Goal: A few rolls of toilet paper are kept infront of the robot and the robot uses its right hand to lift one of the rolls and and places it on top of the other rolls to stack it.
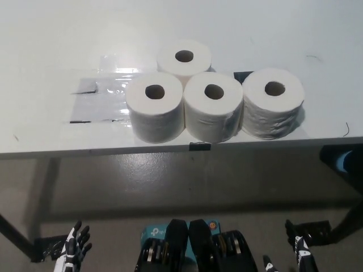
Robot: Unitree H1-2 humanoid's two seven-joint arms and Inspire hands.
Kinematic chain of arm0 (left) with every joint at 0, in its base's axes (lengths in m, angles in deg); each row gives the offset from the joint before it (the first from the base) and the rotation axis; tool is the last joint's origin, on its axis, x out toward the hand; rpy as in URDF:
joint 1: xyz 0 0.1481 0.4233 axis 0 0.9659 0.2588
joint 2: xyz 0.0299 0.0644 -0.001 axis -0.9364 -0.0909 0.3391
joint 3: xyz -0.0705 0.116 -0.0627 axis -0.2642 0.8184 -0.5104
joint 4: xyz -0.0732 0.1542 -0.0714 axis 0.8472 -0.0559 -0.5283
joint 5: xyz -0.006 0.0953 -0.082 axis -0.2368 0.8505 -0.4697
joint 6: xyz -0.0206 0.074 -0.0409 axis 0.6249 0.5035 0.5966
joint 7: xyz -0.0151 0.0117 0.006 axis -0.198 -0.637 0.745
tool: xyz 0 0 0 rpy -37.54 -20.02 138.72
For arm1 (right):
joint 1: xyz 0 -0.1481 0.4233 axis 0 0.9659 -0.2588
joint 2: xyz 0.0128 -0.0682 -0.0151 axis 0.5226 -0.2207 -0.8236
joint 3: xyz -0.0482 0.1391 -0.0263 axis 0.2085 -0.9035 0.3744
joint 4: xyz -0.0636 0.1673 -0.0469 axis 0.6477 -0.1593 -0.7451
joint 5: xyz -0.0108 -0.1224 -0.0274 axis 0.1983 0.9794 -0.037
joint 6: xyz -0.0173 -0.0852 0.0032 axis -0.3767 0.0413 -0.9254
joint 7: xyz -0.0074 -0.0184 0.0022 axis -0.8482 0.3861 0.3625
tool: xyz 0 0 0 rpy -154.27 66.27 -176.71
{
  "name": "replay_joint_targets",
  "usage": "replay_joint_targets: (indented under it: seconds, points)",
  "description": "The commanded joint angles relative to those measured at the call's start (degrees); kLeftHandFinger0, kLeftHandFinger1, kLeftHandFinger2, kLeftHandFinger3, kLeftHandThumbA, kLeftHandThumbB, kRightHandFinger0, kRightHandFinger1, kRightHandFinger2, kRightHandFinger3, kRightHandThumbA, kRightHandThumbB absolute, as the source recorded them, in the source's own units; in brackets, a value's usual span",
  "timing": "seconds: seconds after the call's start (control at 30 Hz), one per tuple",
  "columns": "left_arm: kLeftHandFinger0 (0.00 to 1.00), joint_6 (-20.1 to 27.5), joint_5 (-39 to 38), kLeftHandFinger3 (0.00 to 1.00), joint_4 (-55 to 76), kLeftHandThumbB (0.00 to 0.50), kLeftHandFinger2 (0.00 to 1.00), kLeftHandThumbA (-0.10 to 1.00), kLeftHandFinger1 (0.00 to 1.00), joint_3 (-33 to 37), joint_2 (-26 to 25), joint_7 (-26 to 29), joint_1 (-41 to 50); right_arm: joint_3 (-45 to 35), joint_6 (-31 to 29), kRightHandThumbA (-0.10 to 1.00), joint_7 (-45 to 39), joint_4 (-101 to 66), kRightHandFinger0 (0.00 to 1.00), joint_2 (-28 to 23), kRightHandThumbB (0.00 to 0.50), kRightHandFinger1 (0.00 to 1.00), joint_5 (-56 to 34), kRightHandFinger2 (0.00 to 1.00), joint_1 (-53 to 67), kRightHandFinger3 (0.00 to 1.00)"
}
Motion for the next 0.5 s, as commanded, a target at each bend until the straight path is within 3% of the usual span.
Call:
replay_joint_targets:
  seconds: [0.0,0.1,0.3,0.4,0.43,0.47]
  points:
    - [1.0,2.41,0.84,1.0,2.3,0.0,1.0,1.0,1.0,-0.45,-0.14,1.41,-0.64,0.26,-4.14,0.6,2.58,-1.09,0.98,-0.49,0.097,1.0,0.08,1.0,-1.7,1.0]
    - [1.0,2.89,0.49,1.0,2.02,0.0,1.0,1.0,1.0,-0.6,-0.08,1.32,-0.71,-0.8,-4.14,0.58,2.01,-4.55,1.0,-0.11,0.106,1.0,-1.88,1.0,-0.94,1.0]
    - [1.0,2.64,0.37,1.0,2.36,0.0,1.0,1.0,1.0,-0.89,-0.02,1.33,-1.21,-4.38,-4.14,0.52,0.97,-18.04,1.0,-1.26,0.04,1.0,-4.74,1.0,-1.04,1.0]
    - [1.0,2.79,0.35,1.0,2.42,0.0,1.0,1.0,1.0,-1.32,-0.07,1.66,-2.04,-6.09,-2.95,0.66,-0.84,-23.71,1.0,-2.79,0.042,1.0,-5.85,1.0,-3.03,1.0]
    - [1.0,2.69,0.64,1.0,2.68,0.0,1.0,1.0,1.0,-1.29,-0.1,1.69,-2.04,-6.95,1.1,0.73,-2.01,-29.4,1.0,-4.39,0.086,1.0,-8.74,1.0,-3.96,1.0]
    - [1.0,2.72,0.75,1.0,2.68,0.0,1.0,1.0,1.0,-1.27,-0.1,1.69,-2.1,-7.3,2.69,0.74,-2.46,-31.33,1.0,-5.05,0.086,1.0,-9.71,1.0,-4.39,1.0]
